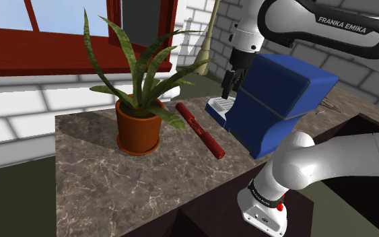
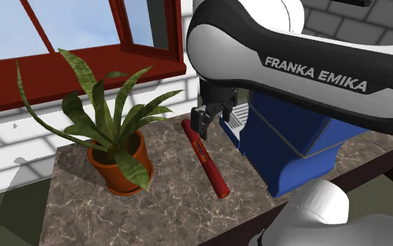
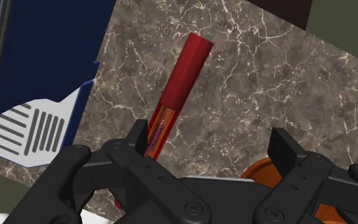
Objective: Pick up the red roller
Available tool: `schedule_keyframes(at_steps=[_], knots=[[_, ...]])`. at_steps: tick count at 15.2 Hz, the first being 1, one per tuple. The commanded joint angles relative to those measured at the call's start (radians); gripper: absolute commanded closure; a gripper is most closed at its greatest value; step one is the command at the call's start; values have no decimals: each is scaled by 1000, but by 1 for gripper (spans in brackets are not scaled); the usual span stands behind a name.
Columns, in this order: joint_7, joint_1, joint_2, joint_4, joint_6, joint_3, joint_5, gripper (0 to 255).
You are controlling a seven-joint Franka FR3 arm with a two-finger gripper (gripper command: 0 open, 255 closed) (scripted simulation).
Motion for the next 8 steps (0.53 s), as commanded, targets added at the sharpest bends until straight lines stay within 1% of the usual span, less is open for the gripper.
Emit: schedule_keyframes(at_steps=[1, 8], knots=[[0, 0, 0, 0, 0, 0, 0, 0], [50, -37, 97, -151, 260, -2, -22, 0]])
